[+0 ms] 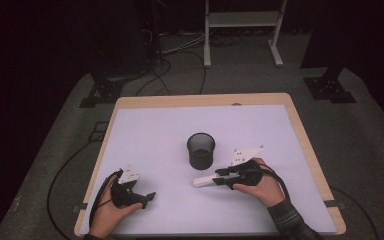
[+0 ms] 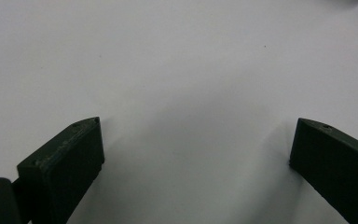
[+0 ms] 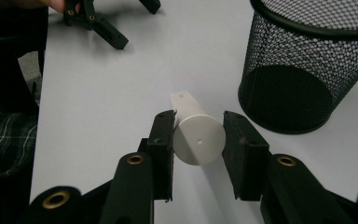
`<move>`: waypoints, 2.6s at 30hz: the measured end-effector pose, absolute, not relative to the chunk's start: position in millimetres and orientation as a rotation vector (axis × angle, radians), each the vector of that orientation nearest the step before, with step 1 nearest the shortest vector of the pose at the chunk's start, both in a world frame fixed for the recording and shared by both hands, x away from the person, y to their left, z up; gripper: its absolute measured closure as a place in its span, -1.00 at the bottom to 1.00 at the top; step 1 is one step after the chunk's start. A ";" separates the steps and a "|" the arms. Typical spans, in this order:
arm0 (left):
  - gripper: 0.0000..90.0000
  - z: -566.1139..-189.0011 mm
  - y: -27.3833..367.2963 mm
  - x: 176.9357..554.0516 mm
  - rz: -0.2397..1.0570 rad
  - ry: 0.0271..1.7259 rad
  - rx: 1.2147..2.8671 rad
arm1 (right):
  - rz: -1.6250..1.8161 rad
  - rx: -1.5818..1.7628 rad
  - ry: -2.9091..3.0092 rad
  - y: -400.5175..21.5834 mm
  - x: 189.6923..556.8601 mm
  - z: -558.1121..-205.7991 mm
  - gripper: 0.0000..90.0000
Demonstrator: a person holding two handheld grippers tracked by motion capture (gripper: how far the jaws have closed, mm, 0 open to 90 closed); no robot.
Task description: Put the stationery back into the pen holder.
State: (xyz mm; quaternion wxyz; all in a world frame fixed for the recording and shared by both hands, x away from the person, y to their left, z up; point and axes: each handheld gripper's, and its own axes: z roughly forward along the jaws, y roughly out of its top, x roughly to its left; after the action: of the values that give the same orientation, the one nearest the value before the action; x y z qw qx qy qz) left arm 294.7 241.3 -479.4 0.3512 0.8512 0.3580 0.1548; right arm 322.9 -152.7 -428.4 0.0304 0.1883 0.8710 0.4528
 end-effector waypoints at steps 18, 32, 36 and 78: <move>-0.96 -479.3 241.2 294.7 0.399 0.929 2.202 | 1.449 0.610 2.599 -162.7 323.6 -382.7 0.43; -0.96 -479.3 241.4 294.8 0.398 0.928 2.205 | 1.510 0.616 2.533 -174.1 325.8 -354.3 0.43; -0.96 -479.2 241.5 294.8 0.397 0.928 2.206 | 1.525 0.608 2.522 -176.6 327.7 -346.4 0.43; -0.96 -479.5 241.4 294.8 0.400 0.928 2.200 | 1.411 0.719 2.514 -161.3 384.9 -336.3 0.43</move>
State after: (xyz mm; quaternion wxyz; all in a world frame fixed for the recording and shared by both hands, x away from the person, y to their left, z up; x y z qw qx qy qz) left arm 294.8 241.4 -479.5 0.3525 0.8505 0.3586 0.1545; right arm 384.9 -161.3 -336.3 0.0850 0.2411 0.8431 0.4732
